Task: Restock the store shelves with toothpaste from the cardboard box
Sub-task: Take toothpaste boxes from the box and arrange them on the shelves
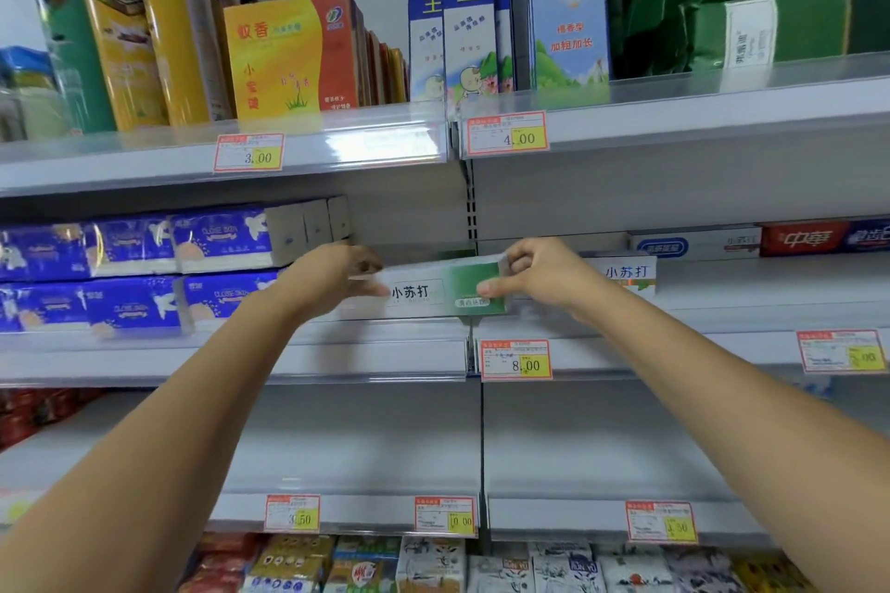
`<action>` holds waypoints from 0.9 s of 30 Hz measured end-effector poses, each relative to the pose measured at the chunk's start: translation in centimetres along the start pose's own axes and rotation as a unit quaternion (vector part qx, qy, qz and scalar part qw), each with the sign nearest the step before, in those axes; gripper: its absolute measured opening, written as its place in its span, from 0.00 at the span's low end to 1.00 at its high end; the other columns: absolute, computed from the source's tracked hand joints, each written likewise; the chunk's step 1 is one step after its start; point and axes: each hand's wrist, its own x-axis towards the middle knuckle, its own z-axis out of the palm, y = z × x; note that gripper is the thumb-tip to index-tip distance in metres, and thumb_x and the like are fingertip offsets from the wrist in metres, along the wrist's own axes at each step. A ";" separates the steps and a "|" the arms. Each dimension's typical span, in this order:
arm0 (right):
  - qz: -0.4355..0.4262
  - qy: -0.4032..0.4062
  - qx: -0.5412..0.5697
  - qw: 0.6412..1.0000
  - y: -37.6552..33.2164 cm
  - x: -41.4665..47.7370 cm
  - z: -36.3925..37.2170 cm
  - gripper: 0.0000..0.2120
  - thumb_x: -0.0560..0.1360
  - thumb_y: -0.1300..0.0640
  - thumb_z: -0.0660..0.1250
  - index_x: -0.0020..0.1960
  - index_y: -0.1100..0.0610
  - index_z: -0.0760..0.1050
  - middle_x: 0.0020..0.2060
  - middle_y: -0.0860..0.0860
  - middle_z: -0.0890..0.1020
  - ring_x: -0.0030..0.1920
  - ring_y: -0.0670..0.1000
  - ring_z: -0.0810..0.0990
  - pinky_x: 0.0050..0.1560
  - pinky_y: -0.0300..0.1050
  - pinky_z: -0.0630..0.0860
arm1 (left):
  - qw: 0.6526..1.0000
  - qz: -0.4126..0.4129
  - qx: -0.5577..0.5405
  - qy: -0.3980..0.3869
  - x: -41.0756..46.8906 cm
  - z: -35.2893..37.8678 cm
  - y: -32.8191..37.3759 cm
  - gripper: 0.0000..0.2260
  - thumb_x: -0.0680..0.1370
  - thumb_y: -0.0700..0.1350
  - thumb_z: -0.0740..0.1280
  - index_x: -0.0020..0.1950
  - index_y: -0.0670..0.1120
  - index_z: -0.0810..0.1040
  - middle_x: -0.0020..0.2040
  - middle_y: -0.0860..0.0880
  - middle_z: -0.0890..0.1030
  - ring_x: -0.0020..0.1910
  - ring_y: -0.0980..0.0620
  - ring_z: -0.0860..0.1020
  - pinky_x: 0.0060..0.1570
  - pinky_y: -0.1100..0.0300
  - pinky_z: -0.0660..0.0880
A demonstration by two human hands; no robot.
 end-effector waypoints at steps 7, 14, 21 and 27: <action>-0.016 0.017 -0.062 0.998 -0.4 1.3 3.7 0.24 0.64 0.57 0.79 0.56 0.58 0.74 0.48 0.51 0.80 0.47 0.50 0.81 0.51 0.48 0.80 | 0.999 0.022 -0.024 -0.041 1.4 0.7 1.1 0.41 0.67 0.59 0.73 0.76 0.48 0.61 0.74 0.47 0.66 0.70 0.46 0.67 0.68 0.54 0.65; -0.124 0.030 -0.221 0.967 0.4 3.1 3.8 0.23 0.69 0.59 0.75 0.61 0.55 0.72 0.58 0.51 0.72 0.56 0.50 0.72 0.56 0.42 0.71 | 0.995 0.027 0.036 -0.090 3.4 3.1 1.2 0.38 0.73 0.49 0.73 0.77 0.50 0.57 0.75 0.47 0.64 0.71 0.46 0.67 0.68 0.57 0.64; -0.054 0.040 -0.495 0.866 3.9 6.4 -2.5 0.31 0.75 0.65 0.62 0.75 0.47 0.59 0.73 0.52 0.62 0.70 0.59 0.61 0.68 0.55 0.64 | 0.995 0.020 0.048 -0.091 4.6 4.3 0.7 0.35 0.75 0.42 0.70 0.77 0.52 0.55 0.76 0.46 0.62 0.70 0.44 0.67 0.68 0.53 0.66; -0.058 -0.014 -0.460 0.886 5.3 7.8 -3.0 0.23 0.76 0.59 0.64 0.68 0.46 0.65 0.62 0.52 0.74 0.58 0.56 0.75 0.59 0.52 0.73 | 0.994 0.030 0.005 -0.104 5.6 4.3 0.7 0.35 0.74 0.39 0.68 0.77 0.54 0.57 0.74 0.49 0.66 0.67 0.46 0.70 0.65 0.55 0.69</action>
